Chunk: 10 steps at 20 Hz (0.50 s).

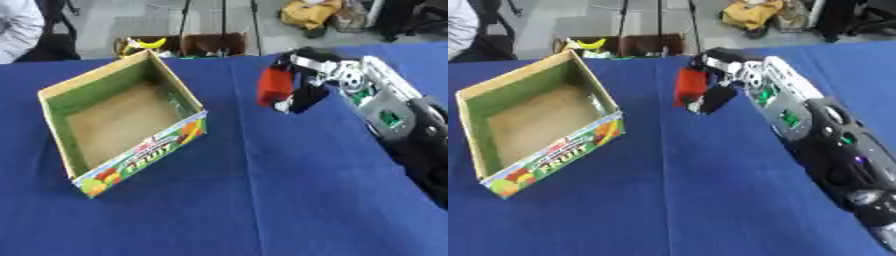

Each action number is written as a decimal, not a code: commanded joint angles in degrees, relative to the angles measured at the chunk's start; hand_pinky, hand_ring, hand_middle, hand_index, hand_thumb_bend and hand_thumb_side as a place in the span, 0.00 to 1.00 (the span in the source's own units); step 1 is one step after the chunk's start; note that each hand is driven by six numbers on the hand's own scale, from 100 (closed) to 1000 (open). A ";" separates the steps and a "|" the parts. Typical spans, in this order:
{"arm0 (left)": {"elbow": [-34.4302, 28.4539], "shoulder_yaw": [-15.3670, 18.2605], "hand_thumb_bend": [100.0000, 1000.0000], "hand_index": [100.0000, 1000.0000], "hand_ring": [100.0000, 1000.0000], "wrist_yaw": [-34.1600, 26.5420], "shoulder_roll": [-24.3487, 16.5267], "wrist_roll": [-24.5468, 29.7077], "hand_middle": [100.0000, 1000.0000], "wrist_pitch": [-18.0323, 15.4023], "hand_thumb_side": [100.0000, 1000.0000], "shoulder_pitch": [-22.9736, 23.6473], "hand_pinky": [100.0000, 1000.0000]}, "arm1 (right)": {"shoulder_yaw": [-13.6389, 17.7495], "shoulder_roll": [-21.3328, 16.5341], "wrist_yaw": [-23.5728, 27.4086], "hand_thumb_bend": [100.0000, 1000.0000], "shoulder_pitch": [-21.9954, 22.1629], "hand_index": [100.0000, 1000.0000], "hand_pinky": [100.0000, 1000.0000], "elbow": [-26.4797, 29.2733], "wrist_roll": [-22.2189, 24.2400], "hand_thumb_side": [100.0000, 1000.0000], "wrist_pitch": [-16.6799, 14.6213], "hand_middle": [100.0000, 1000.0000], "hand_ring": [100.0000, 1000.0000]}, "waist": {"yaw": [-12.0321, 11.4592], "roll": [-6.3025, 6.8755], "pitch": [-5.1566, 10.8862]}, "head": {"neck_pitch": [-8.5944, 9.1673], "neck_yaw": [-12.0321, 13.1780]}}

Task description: Pick up objects on the table and place them in the box.

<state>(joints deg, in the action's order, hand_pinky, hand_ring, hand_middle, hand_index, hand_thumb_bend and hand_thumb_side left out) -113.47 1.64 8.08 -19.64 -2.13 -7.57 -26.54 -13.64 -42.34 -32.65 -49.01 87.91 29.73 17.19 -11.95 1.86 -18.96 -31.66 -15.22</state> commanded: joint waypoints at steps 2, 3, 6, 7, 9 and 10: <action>-1.12 0.03 0.00 1.00 0.86 -0.06 -1.07 0.10 0.84 -0.07 1.00 -0.55 0.72 | 0.92 -1.52 0.72 0.00 -3.90 0.35 0.52 3.00 -1.57 0.14 0.59 0.36 0.65 | -0.02 -0.28 1.64 | -0.02 -0.28; -1.12 -0.04 0.00 1.00 0.86 -0.08 -0.87 0.16 0.84 -0.15 1.00 -0.62 0.72 | 0.75 -1.19 0.57 0.00 -4.77 0.35 0.52 3.12 -1.66 0.14 0.64 0.36 0.64 | -0.07 -0.33 1.68 | 0.00 -0.41; -1.12 -0.14 0.00 1.00 0.86 -0.07 -0.04 0.23 0.84 -0.48 1.00 -0.88 0.72 | 0.26 0.17 -0.14 0.00 -7.12 0.35 0.52 2.89 -1.83 0.14 0.67 0.36 0.64 | -0.26 -0.48 1.67 | 0.20 -0.76; -1.12 -0.17 0.00 1.00 0.86 -0.04 0.36 0.23 0.84 -0.61 1.00 -1.00 0.72 | 0.18 0.78 -0.34 0.00 -7.90 0.34 0.52 2.73 -1.96 0.14 0.67 0.36 0.64 | -0.42 -0.58 1.64 | 0.29 -0.97; -1.12 -0.29 0.00 1.00 0.86 0.12 1.28 0.29 0.84 -0.93 1.00 -1.27 0.72 | -0.02 2.23 -0.61 0.00 -9.64 0.34 0.52 2.24 -2.25 0.14 0.68 0.36 0.64 | -0.77 -0.77 1.57 | 0.46 -1.42; -1.12 -0.36 0.00 1.00 0.86 0.21 1.72 0.31 0.84 -1.10 1.00 -1.40 0.71 | -0.09 2.89 -0.64 0.00 -10.40 0.34 0.52 1.96 -2.43 0.14 0.67 0.36 0.64 | -0.94 -0.85 1.52 | 0.55 -1.63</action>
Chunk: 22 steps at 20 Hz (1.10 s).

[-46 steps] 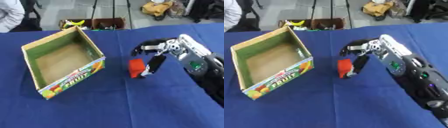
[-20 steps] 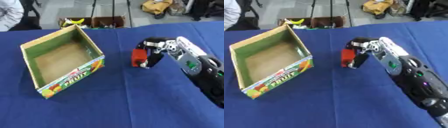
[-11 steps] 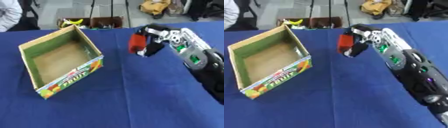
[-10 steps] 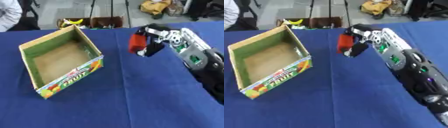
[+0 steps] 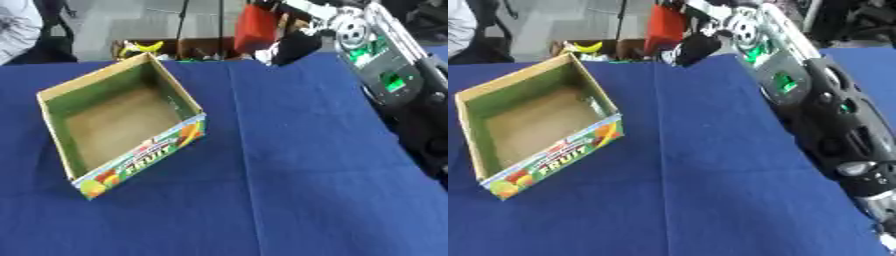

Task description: Pick up objects on the table and place them in the box.

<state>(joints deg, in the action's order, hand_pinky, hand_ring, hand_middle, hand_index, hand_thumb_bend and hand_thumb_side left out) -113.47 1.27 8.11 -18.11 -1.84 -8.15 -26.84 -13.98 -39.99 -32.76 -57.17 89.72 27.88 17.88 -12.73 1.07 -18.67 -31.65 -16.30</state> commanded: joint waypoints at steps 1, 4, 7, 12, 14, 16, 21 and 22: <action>-1.12 -0.07 0.00 1.00 0.86 0.30 0.62 0.04 0.84 -0.69 1.00 -1.25 0.72 | 0.22 1.22 -0.50 0.00 -2.96 0.34 0.52 -0.15 -0.82 0.13 0.01 0.36 0.64 | -0.38 -0.16 1.17 | 0.60 -0.82; -1.12 -0.31 0.00 1.00 0.86 1.09 1.58 0.21 0.84 -1.25 1.00 -1.72 0.72 | 0.16 2.99 -0.63 0.00 -4.75 0.34 0.51 -1.45 -1.83 0.13 0.22 0.35 0.64 | -1.05 -0.42 0.97 | 0.67 -1.77; -1.12 -0.64 0.00 1.00 0.86 2.52 2.50 0.47 0.84 -2.04 1.00 -2.28 0.72 | -0.09 4.84 -1.12 0.00 -6.31 0.34 0.51 -3.48 -2.81 0.13 0.36 0.36 0.64 | -1.84 -0.72 0.67 | 0.77 -2.69; -1.12 -1.13 0.00 1.00 0.86 4.18 3.94 -0.05 0.84 -3.44 1.00 -3.40 0.72 | -0.43 8.16 -2.05 0.00 -8.61 0.34 0.51 -7.23 -4.63 0.12 0.15 0.35 0.64 | -2.79 -1.16 -0.10 | 1.19 -3.93; -1.12 -1.35 0.00 1.00 0.86 4.48 4.28 -0.32 0.84 -4.09 1.00 -3.87 0.72 | -0.49 9.51 -2.31 0.00 -9.37 0.34 0.51 -8.50 -5.55 0.12 0.02 0.35 0.64 | -3.14 -1.33 -0.44 | 1.34 -4.24; -1.12 -1.53 0.00 1.00 0.86 4.61 4.55 -0.49 0.84 -4.50 1.00 -4.26 0.71 | -0.55 10.79 -2.46 0.00 -10.00 0.34 0.51 -9.53 -6.47 0.11 -0.10 0.35 0.64 | -3.77 -1.57 -0.74 | 1.66 -4.58; -1.12 -1.90 0.00 1.00 0.85 4.36 5.16 -0.78 0.84 -5.47 1.00 -5.28 0.71 | -0.58 13.92 -4.13 0.00 -11.01 0.34 0.51 -12.12 -9.15 0.11 0.02 0.35 0.64 | -5.36 -1.97 -1.47 | 2.55 -6.17; -1.12 -1.96 0.00 0.99 0.85 4.22 5.28 -0.84 0.84 -5.76 1.00 -5.49 0.71 | -0.42 14.64 -4.73 0.00 -11.14 0.34 0.51 -12.88 -9.86 0.11 0.25 0.35 0.64 | -5.71 -2.05 -1.57 | 2.72 -6.59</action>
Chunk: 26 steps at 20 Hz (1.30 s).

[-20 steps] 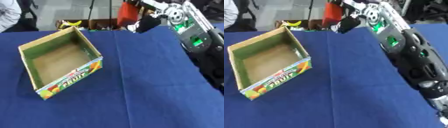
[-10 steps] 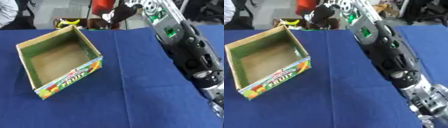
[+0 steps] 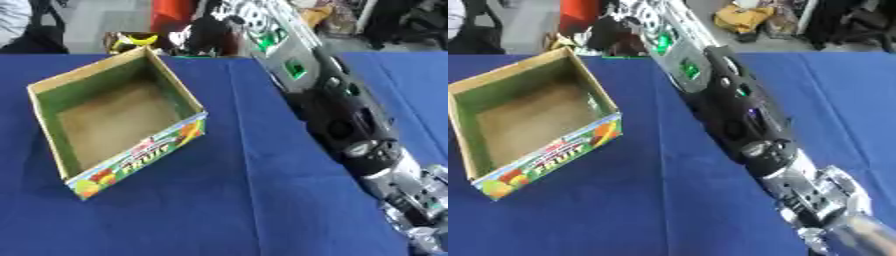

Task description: Pick up objects on the table and place them in the box.

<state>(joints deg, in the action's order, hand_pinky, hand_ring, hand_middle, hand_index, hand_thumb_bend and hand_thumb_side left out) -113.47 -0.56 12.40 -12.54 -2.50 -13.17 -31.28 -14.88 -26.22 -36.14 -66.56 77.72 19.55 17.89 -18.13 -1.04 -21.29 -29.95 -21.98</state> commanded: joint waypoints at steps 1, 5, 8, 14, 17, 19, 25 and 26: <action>-1.12 -0.17 0.00 0.99 0.85 -0.21 -0.17 -0.23 0.84 -1.01 1.00 -1.23 0.70 | 0.59 1.57 -1.96 0.00 -1.84 0.34 0.51 -1.65 -2.28 0.10 0.45 0.35 0.64 | -0.60 0.00 0.98 | 1.12 -1.35; -1.12 -0.19 0.00 0.99 0.84 -0.58 0.45 -0.46 0.83 -2.12 1.00 -1.81 0.70 | 0.65 4.54 -4.83 0.00 -1.53 0.33 0.51 -4.15 -5.47 0.10 1.30 0.34 0.64 | -1.38 -0.19 0.72 | 1.28 -2.58; -1.12 -0.22 0.00 0.99 0.84 -0.72 0.83 -0.59 0.83 -2.53 1.00 -2.19 0.70 | 0.29 6.64 -6.81 0.00 -1.00 0.34 0.51 -5.48 -7.61 0.10 1.94 0.34 0.64 | -1.64 -0.34 0.64 | 1.53 -2.52; -1.12 -0.32 0.00 0.99 0.84 -0.74 1.20 -0.45 0.83 -2.91 1.00 -2.91 0.70 | -0.47 9.22 -9.70 0.00 0.20 0.33 0.51 -7.35 -9.50 0.10 2.53 0.34 0.64 | -1.92 -0.58 0.74 | 2.10 -2.28; -1.12 -0.37 0.00 0.99 0.84 -0.75 1.30 -0.34 0.83 -2.98 1.00 -3.12 0.70 | -0.99 9.87 -10.97 0.00 0.72 0.33 0.51 -8.15 -9.80 0.11 2.24 0.34 0.64 | -2.13 -0.67 0.68 | 2.33 -2.34; -1.12 -0.37 0.00 0.99 0.84 -0.74 1.34 -0.30 0.83 -2.98 1.00 -3.18 0.70 | -1.25 10.17 -11.56 0.00 1.01 0.33 0.51 -8.62 -9.73 0.11 1.96 0.34 0.64 | -2.25 -0.71 0.61 | 2.33 -2.41; -1.12 -0.46 0.00 0.99 0.84 -0.85 1.60 -0.18 0.83 -3.06 1.00 -3.59 0.70 | -2.55 11.29 -12.31 0.00 1.86 0.36 0.52 -9.93 -8.37 0.11 0.98 0.37 0.65 | -2.47 -0.93 0.25 | 2.02 -2.83; -1.12 -0.46 0.00 0.99 0.84 -0.86 1.62 -0.16 0.83 -3.06 1.00 -3.62 0.70 | -2.80 11.40 -12.40 0.00 1.94 0.37 0.52 -10.07 -8.05 0.11 0.76 0.38 0.66 | -2.44 -0.97 0.21 | 1.94 -2.84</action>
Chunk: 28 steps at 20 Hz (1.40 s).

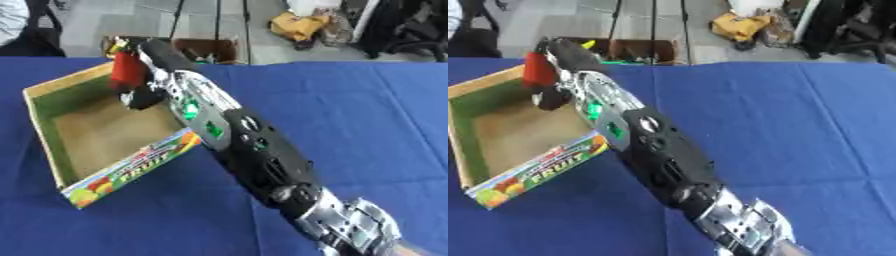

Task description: Pick up objects on the table and place them in the box.

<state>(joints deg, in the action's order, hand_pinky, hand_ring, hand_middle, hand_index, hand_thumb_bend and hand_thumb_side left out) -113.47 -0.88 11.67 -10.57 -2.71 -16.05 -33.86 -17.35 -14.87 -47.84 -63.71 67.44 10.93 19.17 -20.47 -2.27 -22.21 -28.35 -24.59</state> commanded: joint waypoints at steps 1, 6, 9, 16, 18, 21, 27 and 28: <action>-1.12 -0.13 0.00 0.99 0.84 -0.14 -0.33 0.04 0.83 -0.16 1.00 -1.04 0.70 | -0.52 0.13 -0.75 0.00 -0.87 0.38 0.53 0.10 0.92 0.13 -0.74 0.39 0.67 | -0.09 0.21 1.10 | 0.28 -0.24; -1.12 -0.12 0.00 0.99 0.84 -0.16 -0.25 -0.01 0.83 -0.08 1.00 -1.12 0.70 | -1.58 0.13 -0.84 0.00 -0.64 0.56 0.60 0.17 4.67 0.27 -2.96 0.53 0.76 | -0.03 0.00 1.04 | 0.20 -0.23; -1.12 -0.12 0.00 0.99 0.84 -0.15 -0.22 -0.07 0.83 -0.09 1.00 -1.15 0.70 | -1.60 -0.05 -0.51 0.02 -0.58 0.64 0.65 0.49 9.16 0.39 -4.73 0.63 0.81 | 0.01 -0.11 1.12 | 0.10 -0.21; -1.12 -0.14 0.00 0.99 0.84 -0.12 -0.20 -0.09 0.83 -0.02 1.00 -1.04 0.70 | -0.65 -0.88 -1.04 0.63 -0.69 0.87 0.77 1.80 13.85 0.74 -6.43 0.89 0.95 | -0.05 -0.16 1.44 | -0.35 -0.38; -1.12 -0.13 0.00 0.99 0.84 -0.11 -0.20 -0.12 0.83 0.04 1.00 -0.96 0.70 | -0.29 -1.32 -1.42 0.70 -0.75 0.89 0.79 2.35 13.35 0.78 -6.29 0.91 0.96 | -0.02 -0.14 1.53 | -0.57 -0.38; -1.12 -0.07 0.00 0.99 0.84 -0.02 -0.30 -0.20 0.83 0.10 1.00 -0.79 0.70 | 0.35 -2.41 -1.47 0.75 -0.91 0.91 0.79 3.74 11.97 0.83 -6.10 0.93 0.96 | 0.26 -0.11 1.77 | -1.16 -0.24; -1.12 0.44 0.00 0.99 0.84 0.43 -0.99 -0.86 0.83 0.55 1.00 0.13 0.70 | 3.88 -8.55 6.71 0.64 -0.69 0.89 0.75 15.64 4.24 0.97 -5.24 0.90 0.93 | 1.79 0.13 2.72 | -3.40 2.65; -1.12 0.58 0.00 0.99 0.84 0.51 -1.08 -1.11 0.83 0.70 1.00 0.38 0.70 | 4.71 -10.00 9.36 0.58 -0.34 0.88 0.74 18.35 2.27 1.00 -4.84 0.89 0.92 | 2.10 0.24 2.95 | -3.93 3.48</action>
<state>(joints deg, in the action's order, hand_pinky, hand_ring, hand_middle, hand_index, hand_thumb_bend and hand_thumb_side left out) -113.47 -0.81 11.87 -10.60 -3.39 -15.41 -33.04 -14.02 -22.19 -41.19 -63.02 81.74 15.16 14.06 -18.25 -2.45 -20.84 -31.53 -21.91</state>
